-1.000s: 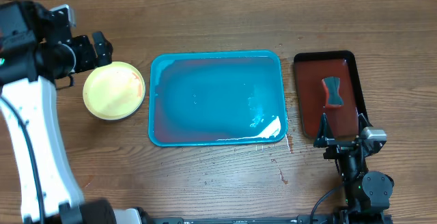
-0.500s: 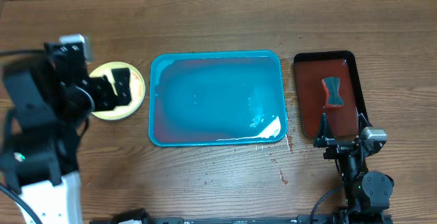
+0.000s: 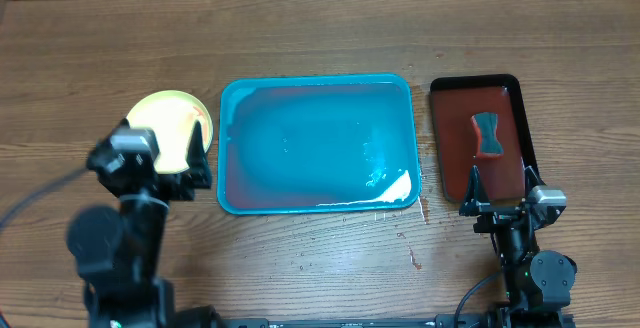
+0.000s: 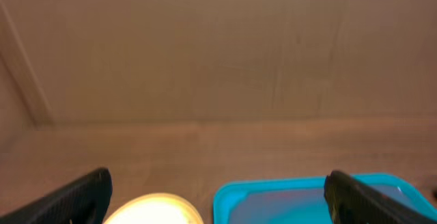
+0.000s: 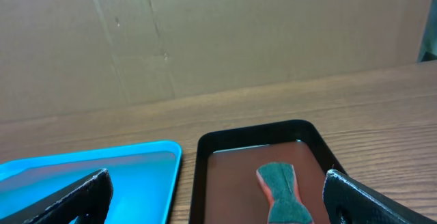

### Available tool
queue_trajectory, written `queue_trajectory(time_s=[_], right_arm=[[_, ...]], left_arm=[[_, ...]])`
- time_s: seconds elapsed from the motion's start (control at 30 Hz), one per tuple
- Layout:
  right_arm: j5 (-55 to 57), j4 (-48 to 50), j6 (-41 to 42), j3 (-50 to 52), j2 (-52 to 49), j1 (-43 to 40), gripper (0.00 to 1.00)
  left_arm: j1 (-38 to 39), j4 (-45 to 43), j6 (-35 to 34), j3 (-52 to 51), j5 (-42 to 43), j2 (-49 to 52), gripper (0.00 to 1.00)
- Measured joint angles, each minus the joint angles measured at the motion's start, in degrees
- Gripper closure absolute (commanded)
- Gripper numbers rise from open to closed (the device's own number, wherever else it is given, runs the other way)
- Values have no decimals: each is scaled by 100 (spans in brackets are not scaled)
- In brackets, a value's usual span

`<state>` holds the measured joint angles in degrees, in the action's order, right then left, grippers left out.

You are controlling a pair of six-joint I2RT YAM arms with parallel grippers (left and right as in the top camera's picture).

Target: Clean dirty plates on tray and stack at the side

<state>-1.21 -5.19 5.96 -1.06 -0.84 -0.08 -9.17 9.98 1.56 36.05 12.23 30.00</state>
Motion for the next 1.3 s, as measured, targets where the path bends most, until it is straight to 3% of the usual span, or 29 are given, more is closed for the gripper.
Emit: queue_trajectory(time_s=[0.23, 0.47, 0.93, 1.3], right_arm=[[2, 2, 0, 0, 0, 0, 0], [2, 4, 0, 0, 0, 0, 0], [0, 0, 0, 0, 0, 0, 0], [2, 0, -2, 0, 0, 0, 0]], left_arm=[[374, -1110, 319, -1620, -214, -1469, 0], [374, -1294, 361, -2684, -619, -2334, 0], [374, -1285, 468, -3462, -1049, -2909, 0], [374, -551, 485, -3550, -1126, -2914, 0]])
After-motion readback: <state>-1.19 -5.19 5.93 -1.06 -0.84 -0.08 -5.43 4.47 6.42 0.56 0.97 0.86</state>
